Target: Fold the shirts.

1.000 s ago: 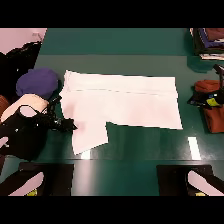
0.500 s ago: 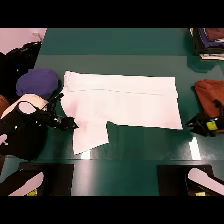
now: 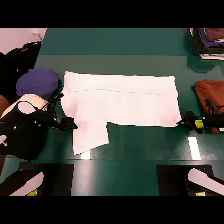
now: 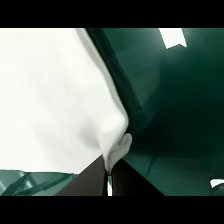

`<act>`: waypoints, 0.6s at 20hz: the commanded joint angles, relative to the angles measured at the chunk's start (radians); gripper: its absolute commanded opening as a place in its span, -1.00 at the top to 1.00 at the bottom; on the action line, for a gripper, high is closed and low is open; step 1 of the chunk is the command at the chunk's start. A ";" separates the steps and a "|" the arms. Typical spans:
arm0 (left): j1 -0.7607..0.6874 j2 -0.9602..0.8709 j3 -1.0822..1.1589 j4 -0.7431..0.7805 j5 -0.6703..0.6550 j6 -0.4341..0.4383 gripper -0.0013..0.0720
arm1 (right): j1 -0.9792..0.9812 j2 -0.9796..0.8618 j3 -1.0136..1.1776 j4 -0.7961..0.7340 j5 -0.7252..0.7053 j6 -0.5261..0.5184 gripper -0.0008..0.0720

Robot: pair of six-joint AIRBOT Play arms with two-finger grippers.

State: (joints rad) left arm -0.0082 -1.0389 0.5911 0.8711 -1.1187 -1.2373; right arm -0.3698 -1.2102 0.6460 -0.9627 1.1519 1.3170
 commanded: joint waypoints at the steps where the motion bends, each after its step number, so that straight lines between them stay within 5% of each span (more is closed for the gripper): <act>1: 0.000 0.085 0.000 0.097 -0.057 -0.082 0.90 | 0.023 0.105 -0.002 -0.030 0.012 -0.002 0.92; 7: 0.000 0.470 -0.121 0.183 -0.314 -0.291 0.90 | 0.023 0.411 -0.002 -0.332 0.332 0.002 0.93; 10: 0.000 0.641 -0.142 0.133 -0.434 -0.393 0.90 | 0.023 0.563 -0.001 -0.373 0.397 0.045 0.93; 12: 0.000 0.667 -0.095 0.103 -0.397 -0.410 0.90 | 0.023 0.629 0.019 -0.346 0.396 0.074 0.93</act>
State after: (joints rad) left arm -0.0093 -0.4671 0.4782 1.0100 -1.4796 -1.5692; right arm -0.3477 -0.6918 0.6506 -1.2819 1.4937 1.3518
